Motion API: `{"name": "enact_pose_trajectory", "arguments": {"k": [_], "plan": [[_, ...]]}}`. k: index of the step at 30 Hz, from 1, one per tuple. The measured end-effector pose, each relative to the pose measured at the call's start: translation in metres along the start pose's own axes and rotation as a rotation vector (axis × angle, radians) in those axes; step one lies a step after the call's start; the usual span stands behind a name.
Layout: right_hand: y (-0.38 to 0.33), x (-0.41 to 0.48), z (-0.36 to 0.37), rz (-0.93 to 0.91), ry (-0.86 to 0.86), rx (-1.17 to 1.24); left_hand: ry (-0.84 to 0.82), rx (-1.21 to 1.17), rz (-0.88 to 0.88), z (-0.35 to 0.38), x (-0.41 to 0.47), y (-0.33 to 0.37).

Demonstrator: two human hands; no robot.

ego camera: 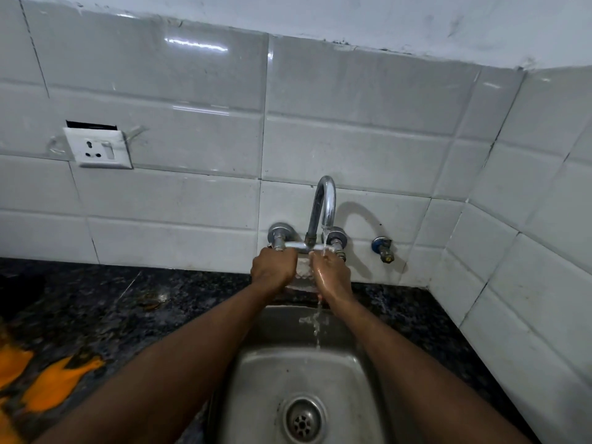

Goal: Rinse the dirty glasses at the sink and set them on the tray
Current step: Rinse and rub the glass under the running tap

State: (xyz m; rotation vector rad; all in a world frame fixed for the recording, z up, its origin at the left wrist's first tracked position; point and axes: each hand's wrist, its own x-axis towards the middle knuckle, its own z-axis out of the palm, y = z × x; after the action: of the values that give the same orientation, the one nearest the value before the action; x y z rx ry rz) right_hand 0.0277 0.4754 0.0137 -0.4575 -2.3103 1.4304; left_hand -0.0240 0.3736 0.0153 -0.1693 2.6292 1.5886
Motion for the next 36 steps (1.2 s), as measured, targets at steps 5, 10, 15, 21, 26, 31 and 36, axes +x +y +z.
{"name": "enact_pose_trajectory", "arguments": {"k": [5, 10, 15, 21, 26, 31, 36], "plan": [[0.016, 0.007, 0.002, -0.421, -0.014, -0.153, -0.414, -0.429, -0.26, -0.011, -0.003, -0.003], [0.005, 0.017, 0.0, -0.015, 0.01, 0.186, 0.139, -0.12, 0.593, 0.004, -0.006, -0.013], [0.003, 0.012, 0.005, -0.234, 0.009, -0.184, -0.054, -0.2, 0.109, -0.005, 0.001, -0.007], [0.013, 0.011, -0.003, -0.616, 0.009, -0.249, -0.474, -0.496, -0.298, -0.014, -0.005, -0.002], [0.0, 0.017, 0.002, -0.272, 0.066, -0.061, 0.034, -0.389, 0.195, 0.004, -0.007, -0.008], [0.004, 0.014, -0.008, -0.516, 0.033, -0.341, -0.14, -0.224, -0.074, 0.004, -0.001, -0.005], [-0.004, 0.0, -0.011, -0.772, -0.099, -0.469, -0.386, -0.527, -0.24, -0.004, -0.013, -0.002]]}}
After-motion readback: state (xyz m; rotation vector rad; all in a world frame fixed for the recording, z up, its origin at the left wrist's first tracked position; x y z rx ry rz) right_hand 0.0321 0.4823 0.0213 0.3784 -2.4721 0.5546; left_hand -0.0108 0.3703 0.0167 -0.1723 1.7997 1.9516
